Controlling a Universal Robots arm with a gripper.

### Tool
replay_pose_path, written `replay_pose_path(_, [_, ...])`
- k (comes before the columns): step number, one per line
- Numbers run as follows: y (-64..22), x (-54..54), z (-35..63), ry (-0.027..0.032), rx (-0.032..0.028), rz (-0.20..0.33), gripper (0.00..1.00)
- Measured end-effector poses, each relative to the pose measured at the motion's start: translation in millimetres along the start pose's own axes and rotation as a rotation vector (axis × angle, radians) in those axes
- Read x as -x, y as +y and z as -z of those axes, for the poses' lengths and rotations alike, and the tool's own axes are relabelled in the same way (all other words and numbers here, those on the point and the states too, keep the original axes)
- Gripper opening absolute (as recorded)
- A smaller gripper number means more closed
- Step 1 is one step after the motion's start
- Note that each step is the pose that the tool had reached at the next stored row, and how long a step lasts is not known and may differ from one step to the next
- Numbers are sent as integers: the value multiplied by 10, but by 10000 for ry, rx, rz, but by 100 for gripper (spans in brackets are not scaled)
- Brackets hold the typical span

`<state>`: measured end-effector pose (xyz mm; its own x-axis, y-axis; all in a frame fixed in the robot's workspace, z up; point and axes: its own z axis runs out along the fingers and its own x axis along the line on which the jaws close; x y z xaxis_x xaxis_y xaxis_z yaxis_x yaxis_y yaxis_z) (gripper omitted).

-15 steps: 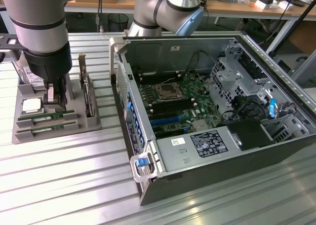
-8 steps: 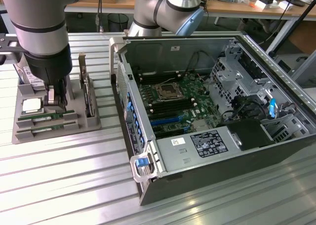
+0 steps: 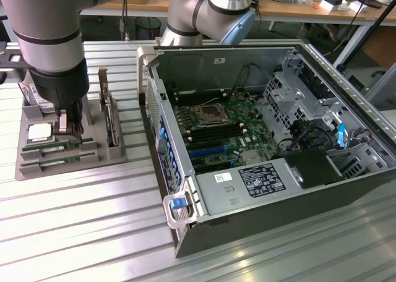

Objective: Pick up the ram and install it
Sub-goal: 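Pick up the ram and move it above insertion slot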

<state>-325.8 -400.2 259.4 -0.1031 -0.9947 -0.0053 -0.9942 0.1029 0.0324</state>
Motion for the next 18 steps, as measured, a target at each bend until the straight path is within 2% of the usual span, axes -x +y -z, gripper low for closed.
replay_pose_path(12, [21, -47, -55, 0, 1, -1, 30])
replay_pose_path(18, [18, -53, -125, 0, 1, 0, 30])
